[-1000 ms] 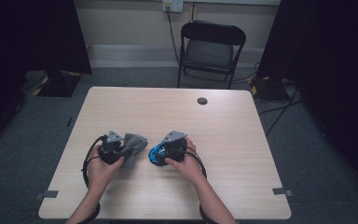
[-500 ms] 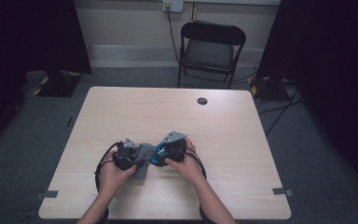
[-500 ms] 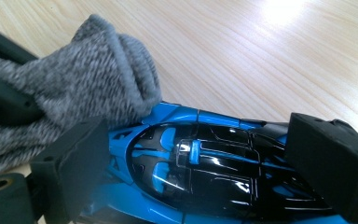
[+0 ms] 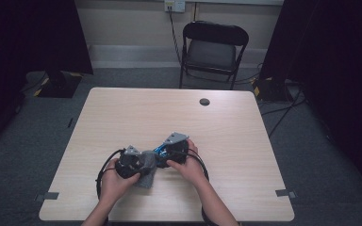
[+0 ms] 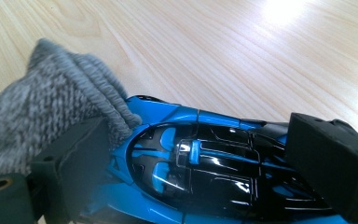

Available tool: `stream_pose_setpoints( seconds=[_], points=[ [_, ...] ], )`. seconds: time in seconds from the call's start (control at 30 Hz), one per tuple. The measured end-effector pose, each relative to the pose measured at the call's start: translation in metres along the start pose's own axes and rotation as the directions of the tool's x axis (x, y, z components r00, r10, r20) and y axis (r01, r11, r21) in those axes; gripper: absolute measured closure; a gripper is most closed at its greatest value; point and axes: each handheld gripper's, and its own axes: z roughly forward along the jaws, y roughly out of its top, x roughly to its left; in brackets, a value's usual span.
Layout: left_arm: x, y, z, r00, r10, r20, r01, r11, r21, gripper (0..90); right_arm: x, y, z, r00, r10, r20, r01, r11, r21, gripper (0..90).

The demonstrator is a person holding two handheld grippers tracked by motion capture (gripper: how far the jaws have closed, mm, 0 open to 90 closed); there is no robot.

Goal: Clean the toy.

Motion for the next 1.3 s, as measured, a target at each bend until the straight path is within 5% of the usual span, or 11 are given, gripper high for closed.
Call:
stream_pose_setpoints(
  seconds=[0.67,1.13,1.3],
  points=[
    [-0.022,-0.004,0.001,0.9961,0.028,0.084,-0.029,0.9994,0.017,74.0,-0.001,0.000,0.000,1.0000,-0.001,0.000,0.001,1.0000,0.001,6.2],
    [-0.039,-0.002,0.003,0.9763,0.087,0.198,-0.096,0.9947,0.037,73.6,-0.001,0.000,0.000,1.0000,0.000,0.000,0.000,1.0000,-0.002,6.3],
    [-0.036,-0.001,-0.004,0.9734,0.110,0.201,-0.118,0.9927,0.028,72.7,-0.001,0.000,0.000,1.0000,0.000,-0.001,0.000,1.0000,-0.003,6.3]
  ],
)
